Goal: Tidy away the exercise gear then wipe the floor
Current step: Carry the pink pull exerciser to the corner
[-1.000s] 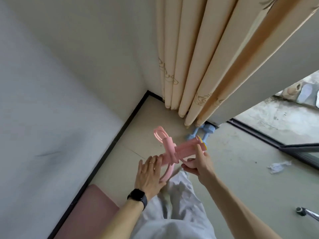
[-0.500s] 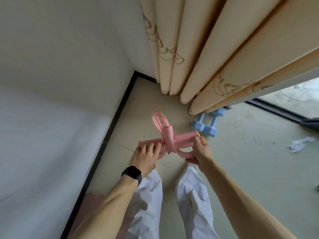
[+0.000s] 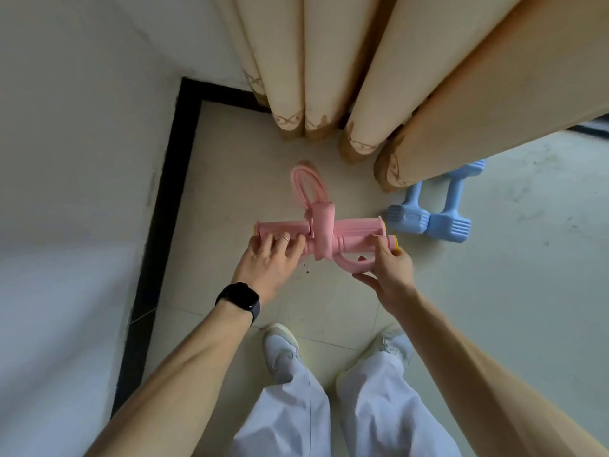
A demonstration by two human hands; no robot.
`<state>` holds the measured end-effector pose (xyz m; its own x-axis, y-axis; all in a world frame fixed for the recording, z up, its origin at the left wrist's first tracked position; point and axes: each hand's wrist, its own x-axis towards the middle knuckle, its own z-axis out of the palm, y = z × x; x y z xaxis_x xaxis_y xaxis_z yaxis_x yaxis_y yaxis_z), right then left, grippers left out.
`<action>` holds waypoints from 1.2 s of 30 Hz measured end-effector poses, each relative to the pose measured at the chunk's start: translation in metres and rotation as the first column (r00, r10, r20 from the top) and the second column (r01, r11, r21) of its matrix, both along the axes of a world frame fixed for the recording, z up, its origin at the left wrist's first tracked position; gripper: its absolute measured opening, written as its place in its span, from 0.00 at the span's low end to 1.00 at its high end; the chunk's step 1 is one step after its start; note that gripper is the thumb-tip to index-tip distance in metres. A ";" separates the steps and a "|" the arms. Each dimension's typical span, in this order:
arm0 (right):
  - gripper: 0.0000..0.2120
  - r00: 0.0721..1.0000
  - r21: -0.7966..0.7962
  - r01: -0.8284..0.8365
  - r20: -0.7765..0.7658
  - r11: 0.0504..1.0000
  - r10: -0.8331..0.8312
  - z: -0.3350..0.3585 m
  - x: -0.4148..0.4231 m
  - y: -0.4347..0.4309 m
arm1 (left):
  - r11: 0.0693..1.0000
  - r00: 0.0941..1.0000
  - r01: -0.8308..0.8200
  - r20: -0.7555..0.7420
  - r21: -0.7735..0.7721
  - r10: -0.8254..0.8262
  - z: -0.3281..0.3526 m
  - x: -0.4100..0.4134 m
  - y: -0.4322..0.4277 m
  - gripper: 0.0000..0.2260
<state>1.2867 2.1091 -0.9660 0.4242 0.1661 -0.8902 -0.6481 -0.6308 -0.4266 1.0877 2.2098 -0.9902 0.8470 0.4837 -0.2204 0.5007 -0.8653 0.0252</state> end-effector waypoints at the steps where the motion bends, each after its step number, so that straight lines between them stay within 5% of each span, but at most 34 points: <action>1: 0.07 1.000 0.033 0.024 0.006 0.999 -0.025 -0.021 0.003 0.002 | 0.999 0.999 0.003 0.043 0.044 -0.004 -0.022 0.005 0.006 0.17; 4: 0.03 0.997 0.125 0.061 0.037 0.990 -0.066 -0.071 0.011 0.012 | 0.987 0.992 -0.004 0.127 0.158 -0.016 -0.075 0.017 0.020 0.17; 7: 0.11 0.993 0.119 0.054 0.099 0.991 -0.066 -0.125 0.010 0.014 | 0.986 0.991 -0.014 0.133 0.164 -0.008 -0.126 0.013 0.024 0.18; 11: 0.17 0.918 -0.107 -0.252 0.289 0.962 0.272 -0.167 -0.007 -0.013 | 0.997 0.990 -0.043 0.136 0.070 0.034 -0.172 -0.011 0.004 0.20; 16: 0.30 0.618 -0.223 -0.518 0.570 0.826 0.542 -0.167 -0.020 -0.044 | 0.973 0.973 -0.231 -0.012 0.002 0.231 -0.165 -0.023 -0.003 0.27; 19: 0.33 0.352 -0.342 -0.685 0.617 0.643 0.704 -0.160 -0.024 -0.046 | 0.908 0.909 -0.414 -0.066 -0.057 0.411 -0.155 -0.021 0.000 0.22; 21: 0.32 0.252 -0.399 -0.726 0.603 0.560 0.757 -0.161 -0.023 -0.039 | 0.832 0.840 -0.542 -0.100 -0.115 0.534 -0.152 -0.019 0.004 0.22; 26: 0.33 0.395 -0.392 -0.686 0.507 0.613 0.766 -0.174 -0.015 -0.007 | 0.621 0.747 -0.649 -0.215 -0.439 0.629 -0.159 -0.026 0.019 0.22; 30: 0.37 0.476 -0.305 -0.652 0.548 0.694 0.688 -0.178 -0.024 -0.005 | 0.622 0.751 -0.635 -0.174 -0.458 0.637 -0.158 -0.016 0.023 0.19; 36: 0.24 0.329 -0.402 -0.614 0.652 0.680 0.683 -0.180 0.002 0.005 | 0.751 0.830 -0.543 -0.102 -0.376 0.549 -0.151 0.021 0.047 0.16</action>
